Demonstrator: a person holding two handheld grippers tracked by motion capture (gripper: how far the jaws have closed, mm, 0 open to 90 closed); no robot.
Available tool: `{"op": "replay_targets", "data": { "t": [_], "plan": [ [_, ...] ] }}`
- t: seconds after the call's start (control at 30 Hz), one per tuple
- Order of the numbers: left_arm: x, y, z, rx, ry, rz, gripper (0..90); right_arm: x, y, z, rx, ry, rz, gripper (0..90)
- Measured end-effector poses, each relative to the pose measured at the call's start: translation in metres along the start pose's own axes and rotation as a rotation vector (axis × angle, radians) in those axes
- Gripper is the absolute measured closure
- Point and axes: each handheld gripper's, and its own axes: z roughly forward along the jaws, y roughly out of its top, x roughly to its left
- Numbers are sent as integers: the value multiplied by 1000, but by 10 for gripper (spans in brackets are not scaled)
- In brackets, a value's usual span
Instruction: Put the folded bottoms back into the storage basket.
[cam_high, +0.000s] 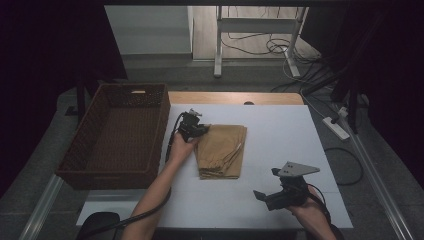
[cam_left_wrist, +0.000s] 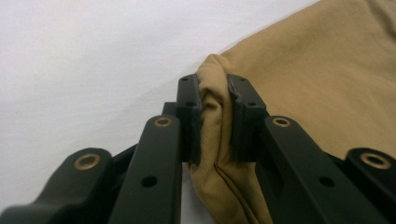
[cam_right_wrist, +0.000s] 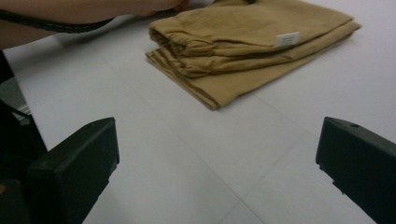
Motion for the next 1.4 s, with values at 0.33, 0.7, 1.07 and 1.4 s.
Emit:
{"op": "replay_targets", "data": {
  "t": [0.33,0.7,1.07,1.4],
  "plan": [
    [-3,-1,-1,-5,21,11,760,4,6,15,39,29,-6,2],
    [-2,-1,0,-8,18,5,758,1,20,38,76,71,9,2],
    [-1,-1,0,-8,9,-4,758,-4,33,65,121,97,7,2],
    [-2,-1,0,-9,15,0,756,-3,43,93,176,150,-43,2]
  ]
}}
